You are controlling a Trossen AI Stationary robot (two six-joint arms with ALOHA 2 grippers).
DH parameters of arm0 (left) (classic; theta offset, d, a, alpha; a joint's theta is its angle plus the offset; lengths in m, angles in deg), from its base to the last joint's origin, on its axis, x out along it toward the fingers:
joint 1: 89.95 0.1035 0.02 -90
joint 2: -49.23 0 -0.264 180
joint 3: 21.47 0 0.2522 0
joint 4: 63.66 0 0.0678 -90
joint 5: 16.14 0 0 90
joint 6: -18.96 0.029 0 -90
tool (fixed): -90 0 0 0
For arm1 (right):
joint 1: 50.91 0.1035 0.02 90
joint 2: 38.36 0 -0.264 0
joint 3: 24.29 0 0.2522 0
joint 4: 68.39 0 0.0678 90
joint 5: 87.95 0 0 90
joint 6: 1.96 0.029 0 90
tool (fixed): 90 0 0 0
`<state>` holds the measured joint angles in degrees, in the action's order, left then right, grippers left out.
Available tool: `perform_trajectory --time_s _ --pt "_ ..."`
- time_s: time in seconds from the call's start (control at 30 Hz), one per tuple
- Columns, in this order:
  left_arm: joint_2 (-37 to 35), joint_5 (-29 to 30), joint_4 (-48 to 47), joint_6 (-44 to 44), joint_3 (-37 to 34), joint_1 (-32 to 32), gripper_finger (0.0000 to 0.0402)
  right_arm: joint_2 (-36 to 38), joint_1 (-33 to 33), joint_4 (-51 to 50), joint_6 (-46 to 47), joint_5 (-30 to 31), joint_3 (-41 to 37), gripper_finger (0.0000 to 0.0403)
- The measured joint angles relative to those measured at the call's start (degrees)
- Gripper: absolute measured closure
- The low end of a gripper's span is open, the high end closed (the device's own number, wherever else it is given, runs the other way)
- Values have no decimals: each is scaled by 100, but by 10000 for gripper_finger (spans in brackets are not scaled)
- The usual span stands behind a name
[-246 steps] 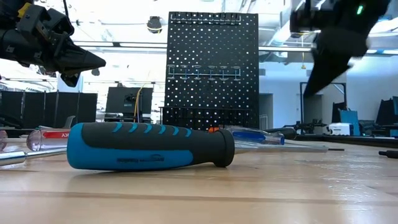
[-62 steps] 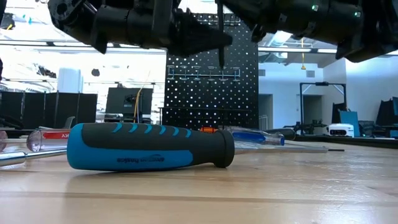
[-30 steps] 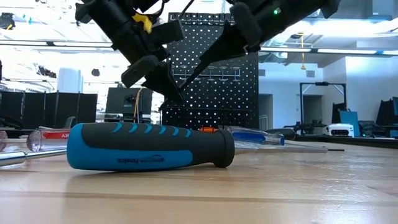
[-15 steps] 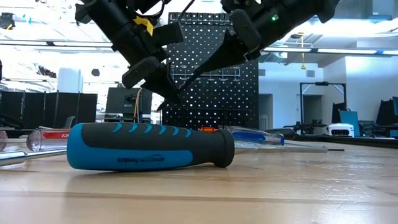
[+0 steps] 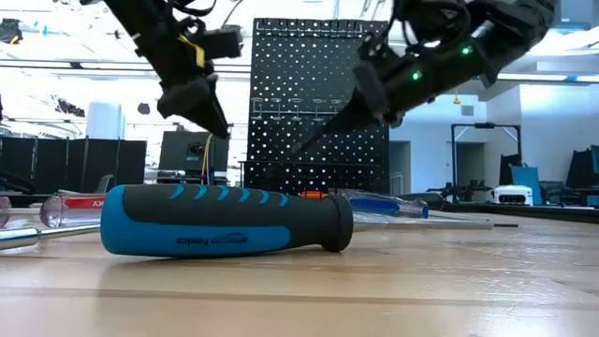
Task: Hang tools onto peg board
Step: Put the bottom black pen into the wire basket on the pegboard
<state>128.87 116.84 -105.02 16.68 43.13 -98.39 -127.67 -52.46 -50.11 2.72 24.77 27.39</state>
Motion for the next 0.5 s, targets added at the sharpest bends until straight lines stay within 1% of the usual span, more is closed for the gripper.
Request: perform_trajectory --time_s 0.1,0.2,0.33,0.43,0.5 --pt "-394 4 119 -59 -205 -21 275 308 -497 485 3 -403 -298 385" --pt "-743 7 376 -60 -447 -56 275 307 -1117 826 43 -1123 -389 385" --pt "-993 2 596 -54 -625 -58 275 -136 -1862 1267 286 -2106 -394 385" --pt "-1027 -3 645 -58 -673 -58 275 -377 -2204 1777 304 -2389 -401 385" --pt "-1025 -6 724 -57 -707 -58 275 -440 -2423 1912 405 -2643 -347 385"
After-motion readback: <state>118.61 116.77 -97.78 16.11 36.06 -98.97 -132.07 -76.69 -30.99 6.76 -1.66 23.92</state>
